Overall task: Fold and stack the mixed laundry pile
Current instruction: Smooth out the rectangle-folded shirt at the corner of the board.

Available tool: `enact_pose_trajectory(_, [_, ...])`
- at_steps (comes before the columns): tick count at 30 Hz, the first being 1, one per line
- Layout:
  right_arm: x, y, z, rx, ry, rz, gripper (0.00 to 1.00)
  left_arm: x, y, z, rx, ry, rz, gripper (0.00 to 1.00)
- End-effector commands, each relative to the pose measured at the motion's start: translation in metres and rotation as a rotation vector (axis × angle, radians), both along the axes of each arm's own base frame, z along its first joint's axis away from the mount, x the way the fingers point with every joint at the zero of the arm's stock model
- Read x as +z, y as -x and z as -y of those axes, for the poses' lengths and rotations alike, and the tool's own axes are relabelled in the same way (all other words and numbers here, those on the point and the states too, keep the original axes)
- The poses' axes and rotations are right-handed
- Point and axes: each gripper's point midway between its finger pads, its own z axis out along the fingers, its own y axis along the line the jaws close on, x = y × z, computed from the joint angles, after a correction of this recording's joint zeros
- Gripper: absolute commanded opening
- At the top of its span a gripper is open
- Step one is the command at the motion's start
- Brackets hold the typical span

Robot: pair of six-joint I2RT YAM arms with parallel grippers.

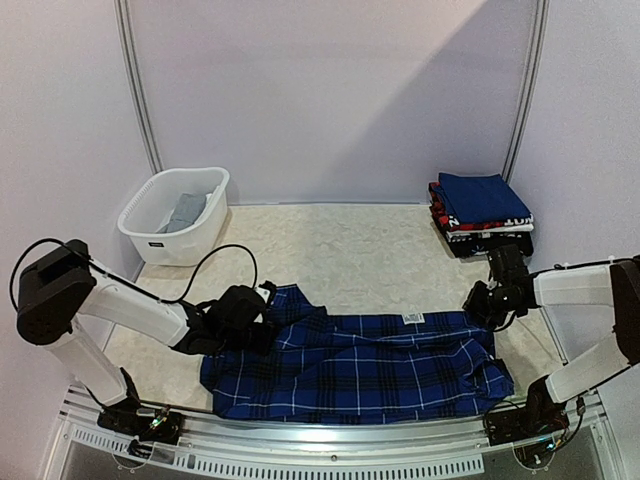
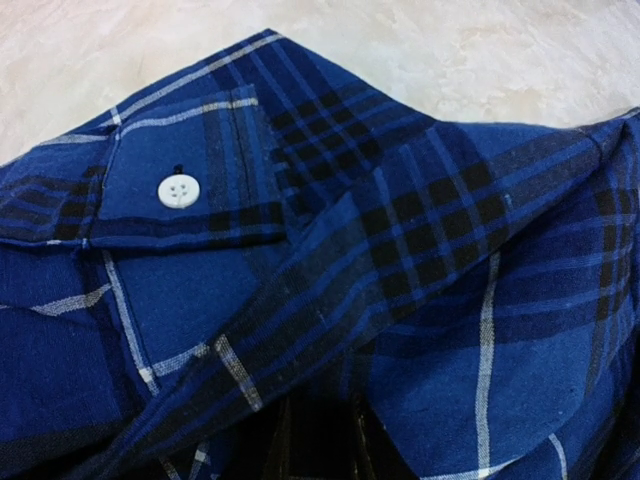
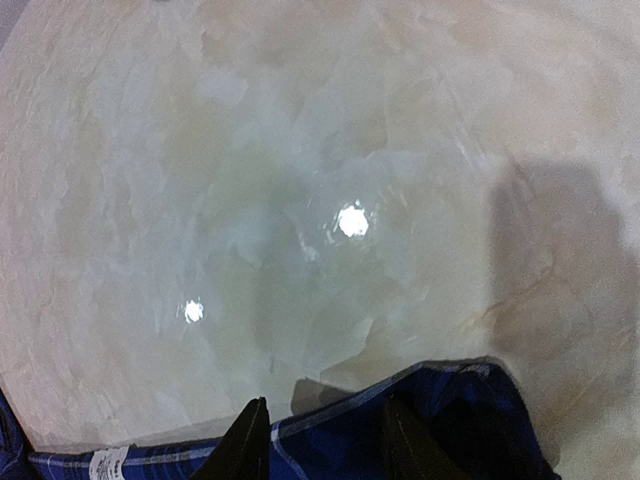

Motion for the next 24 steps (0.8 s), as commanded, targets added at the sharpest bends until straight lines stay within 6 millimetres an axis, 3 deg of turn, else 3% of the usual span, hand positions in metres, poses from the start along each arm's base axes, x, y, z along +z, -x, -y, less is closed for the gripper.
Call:
enact_pose_trajectory(1, [0.01, -0.019, 0.017, -0.055, 0.057, 0.034, 0.39, -0.003, 0.003, 0.002, -0.004, 0.002, -0.002, 0.2])
enact_pose_trajectory(5, [0.035, -0.027, 0.013, -0.016, 0.058, 0.076, 0.39, 0.014, 0.001, 0.006, -0.01, 0.026, 0.017, 0.2])
enact_pose_trajectory(10, [0.077, -0.023, 0.004, 0.05, 0.052, 0.134, 0.41, 0.031, -0.001, 0.008, -0.017, 0.037, 0.04, 0.2])
enact_pose_trajectory(16, [0.119, -0.002, -0.039, 0.194, 0.026, 0.196, 0.42, 0.037, -0.001, 0.012, -0.027, 0.059, 0.047, 0.21])
enact_pose_trajectory(20, [0.122, 0.018, -0.075, 0.303, -0.036, 0.192, 0.42, 0.036, -0.001, 0.013, -0.029, 0.063, 0.046, 0.21])
enact_pose_trajectory(24, [0.11, 0.037, -0.117, 0.424, -0.089, 0.148, 0.42, 0.035, 0.0, 0.013, -0.032, 0.066, 0.046, 0.21])
